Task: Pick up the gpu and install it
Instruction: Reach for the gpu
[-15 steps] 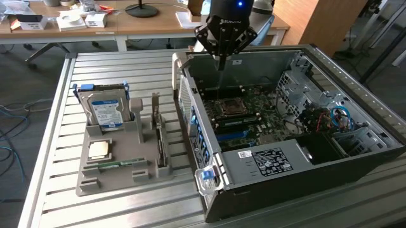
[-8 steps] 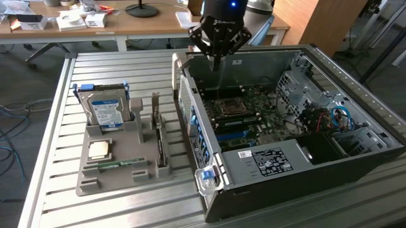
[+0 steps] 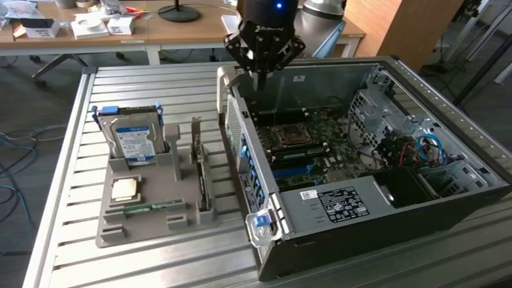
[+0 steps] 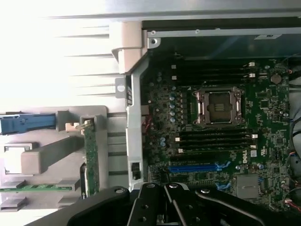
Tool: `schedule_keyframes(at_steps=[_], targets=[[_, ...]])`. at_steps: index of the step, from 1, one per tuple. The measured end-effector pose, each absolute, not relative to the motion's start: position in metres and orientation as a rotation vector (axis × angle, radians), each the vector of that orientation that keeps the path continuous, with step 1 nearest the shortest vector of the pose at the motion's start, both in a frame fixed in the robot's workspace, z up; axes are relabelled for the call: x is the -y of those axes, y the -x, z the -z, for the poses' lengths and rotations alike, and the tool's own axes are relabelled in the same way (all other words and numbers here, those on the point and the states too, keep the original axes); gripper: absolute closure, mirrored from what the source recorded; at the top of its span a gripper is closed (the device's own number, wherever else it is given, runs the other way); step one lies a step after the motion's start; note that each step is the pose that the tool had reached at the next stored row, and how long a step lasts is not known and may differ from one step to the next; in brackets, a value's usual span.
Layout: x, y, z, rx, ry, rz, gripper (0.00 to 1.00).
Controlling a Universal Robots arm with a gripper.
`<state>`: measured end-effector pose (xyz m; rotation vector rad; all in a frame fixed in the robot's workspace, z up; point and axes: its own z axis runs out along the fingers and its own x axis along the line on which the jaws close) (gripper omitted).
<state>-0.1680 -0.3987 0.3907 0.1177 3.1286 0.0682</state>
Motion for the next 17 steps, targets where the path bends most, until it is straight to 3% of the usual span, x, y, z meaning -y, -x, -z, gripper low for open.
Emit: schedule_keyframes(at_steps=[17], targets=[[0.398, 0.215, -0.389, -3.140, -0.119, -0.068, 0.89]])
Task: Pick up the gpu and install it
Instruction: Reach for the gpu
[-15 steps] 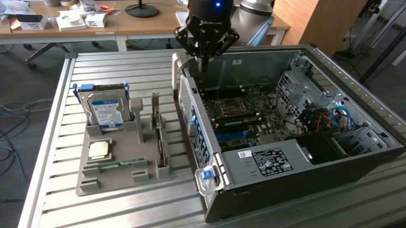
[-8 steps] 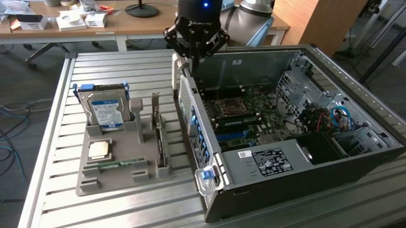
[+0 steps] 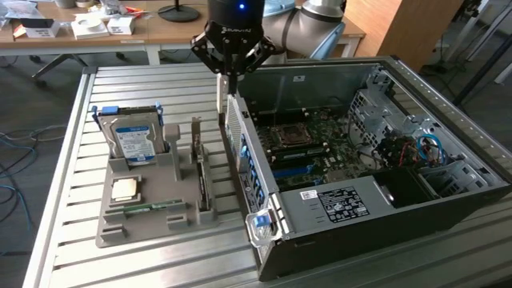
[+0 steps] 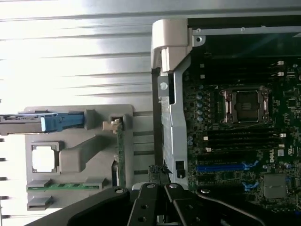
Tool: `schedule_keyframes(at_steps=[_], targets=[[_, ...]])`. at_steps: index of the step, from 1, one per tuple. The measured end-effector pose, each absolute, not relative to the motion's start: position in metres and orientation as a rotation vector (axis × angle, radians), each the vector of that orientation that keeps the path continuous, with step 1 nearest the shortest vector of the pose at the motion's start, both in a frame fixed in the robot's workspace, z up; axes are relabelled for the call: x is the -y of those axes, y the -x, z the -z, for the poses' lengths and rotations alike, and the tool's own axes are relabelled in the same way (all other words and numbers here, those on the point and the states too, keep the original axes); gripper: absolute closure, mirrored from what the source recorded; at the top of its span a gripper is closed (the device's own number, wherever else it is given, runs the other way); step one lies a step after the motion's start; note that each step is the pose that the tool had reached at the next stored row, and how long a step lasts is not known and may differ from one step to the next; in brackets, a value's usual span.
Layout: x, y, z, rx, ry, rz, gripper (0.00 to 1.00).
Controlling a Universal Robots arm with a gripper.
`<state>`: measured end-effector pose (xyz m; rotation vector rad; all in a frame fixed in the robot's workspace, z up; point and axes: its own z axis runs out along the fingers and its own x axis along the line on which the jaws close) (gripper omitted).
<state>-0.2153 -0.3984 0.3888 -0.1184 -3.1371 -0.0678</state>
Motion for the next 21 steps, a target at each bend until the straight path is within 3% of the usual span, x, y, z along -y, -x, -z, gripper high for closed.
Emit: schedule_keyframes(at_steps=[21], targets=[[0.398, 0.259, -0.386, 3.105, 0.118, 0.065, 0.89]])
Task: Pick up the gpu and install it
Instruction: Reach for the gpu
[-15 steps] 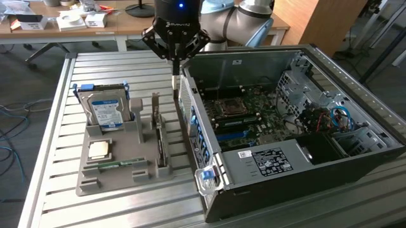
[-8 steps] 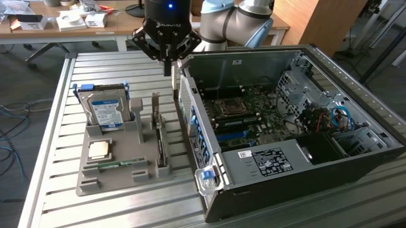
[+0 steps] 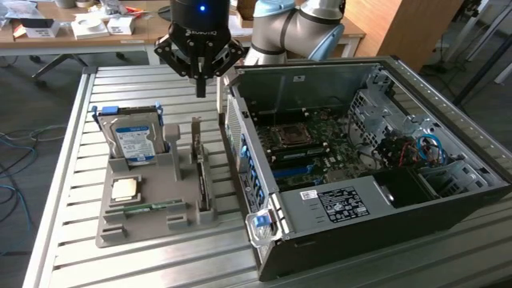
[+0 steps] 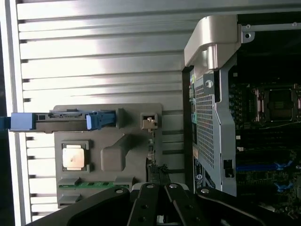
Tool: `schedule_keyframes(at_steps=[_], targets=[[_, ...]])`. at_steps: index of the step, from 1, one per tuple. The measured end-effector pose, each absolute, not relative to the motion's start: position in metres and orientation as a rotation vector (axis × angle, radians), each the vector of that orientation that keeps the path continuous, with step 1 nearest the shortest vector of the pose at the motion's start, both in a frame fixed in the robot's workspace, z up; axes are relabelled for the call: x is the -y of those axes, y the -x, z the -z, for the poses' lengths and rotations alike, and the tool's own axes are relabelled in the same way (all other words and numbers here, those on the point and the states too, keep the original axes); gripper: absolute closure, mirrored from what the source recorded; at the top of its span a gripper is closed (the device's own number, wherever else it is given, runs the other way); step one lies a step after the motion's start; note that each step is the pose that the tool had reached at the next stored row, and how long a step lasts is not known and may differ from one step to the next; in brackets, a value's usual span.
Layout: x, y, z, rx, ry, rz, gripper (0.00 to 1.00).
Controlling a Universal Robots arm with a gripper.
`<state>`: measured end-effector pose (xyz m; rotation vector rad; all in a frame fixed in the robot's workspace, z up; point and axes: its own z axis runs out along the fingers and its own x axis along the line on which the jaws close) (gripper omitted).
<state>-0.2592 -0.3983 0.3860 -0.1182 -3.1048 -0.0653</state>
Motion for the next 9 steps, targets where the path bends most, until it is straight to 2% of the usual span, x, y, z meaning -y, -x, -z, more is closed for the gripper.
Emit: schedule_keyframes(at_steps=[9], targets=[[0.3982, 0.2605, -0.3859, 3.105, 0.117, 0.065, 0.89]])
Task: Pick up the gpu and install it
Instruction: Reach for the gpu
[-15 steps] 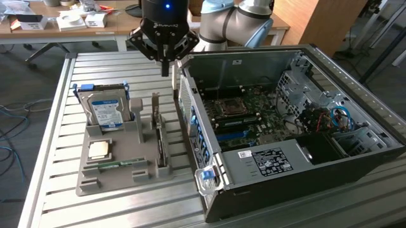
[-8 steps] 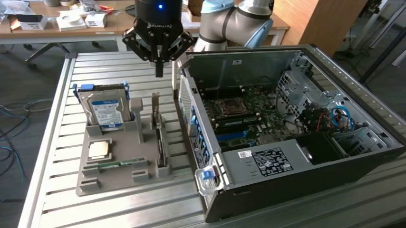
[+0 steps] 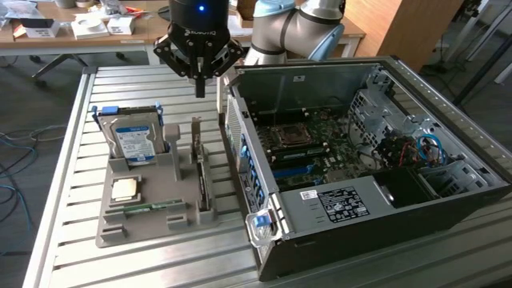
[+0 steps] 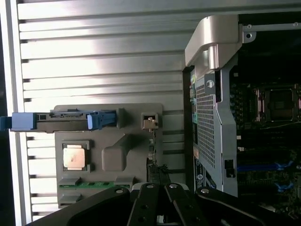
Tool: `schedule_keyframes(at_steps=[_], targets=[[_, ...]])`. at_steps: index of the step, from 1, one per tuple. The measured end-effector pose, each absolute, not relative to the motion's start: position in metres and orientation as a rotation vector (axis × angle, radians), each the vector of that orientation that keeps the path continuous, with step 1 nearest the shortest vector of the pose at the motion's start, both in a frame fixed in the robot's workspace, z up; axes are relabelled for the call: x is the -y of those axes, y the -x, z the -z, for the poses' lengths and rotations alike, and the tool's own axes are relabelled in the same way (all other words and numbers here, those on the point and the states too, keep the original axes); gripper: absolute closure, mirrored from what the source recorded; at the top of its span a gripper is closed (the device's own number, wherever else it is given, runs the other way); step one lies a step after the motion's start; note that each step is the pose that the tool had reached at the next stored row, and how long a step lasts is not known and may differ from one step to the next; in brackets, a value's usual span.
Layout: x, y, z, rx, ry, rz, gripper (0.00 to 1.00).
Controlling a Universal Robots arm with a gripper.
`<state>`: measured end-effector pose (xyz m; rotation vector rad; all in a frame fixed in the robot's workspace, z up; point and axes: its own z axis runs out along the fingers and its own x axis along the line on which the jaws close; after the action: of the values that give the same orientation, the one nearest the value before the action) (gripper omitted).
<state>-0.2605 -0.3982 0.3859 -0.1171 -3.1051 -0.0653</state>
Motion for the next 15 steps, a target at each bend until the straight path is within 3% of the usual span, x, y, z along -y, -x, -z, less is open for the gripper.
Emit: schedule_keyframes(at_steps=[15], targets=[[0.4073, 0.2599, -0.3858, 3.105, 0.116, 0.065, 0.89]])
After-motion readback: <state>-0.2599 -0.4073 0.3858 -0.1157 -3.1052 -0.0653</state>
